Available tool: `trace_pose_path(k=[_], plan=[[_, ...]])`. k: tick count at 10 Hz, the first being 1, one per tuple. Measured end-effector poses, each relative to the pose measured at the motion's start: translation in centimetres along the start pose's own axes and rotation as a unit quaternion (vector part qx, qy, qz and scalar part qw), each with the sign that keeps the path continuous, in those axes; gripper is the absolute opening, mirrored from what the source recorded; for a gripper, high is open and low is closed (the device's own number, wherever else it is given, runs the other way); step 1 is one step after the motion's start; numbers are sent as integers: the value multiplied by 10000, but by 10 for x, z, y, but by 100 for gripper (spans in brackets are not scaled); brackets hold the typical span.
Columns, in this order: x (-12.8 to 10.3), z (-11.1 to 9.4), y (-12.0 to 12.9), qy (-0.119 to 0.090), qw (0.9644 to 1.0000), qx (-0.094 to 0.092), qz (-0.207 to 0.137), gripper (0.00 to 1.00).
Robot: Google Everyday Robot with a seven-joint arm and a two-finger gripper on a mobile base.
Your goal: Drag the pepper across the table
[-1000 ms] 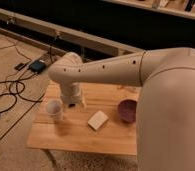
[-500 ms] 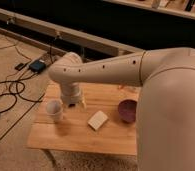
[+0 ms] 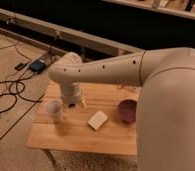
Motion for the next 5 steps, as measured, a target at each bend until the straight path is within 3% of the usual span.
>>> trace_pose_path(k=[3, 5], plan=[[-16, 3, -6, -2, 10000, -45, 5, 65], [-38, 6, -24, -33, 10000, 44, 68, 65]])
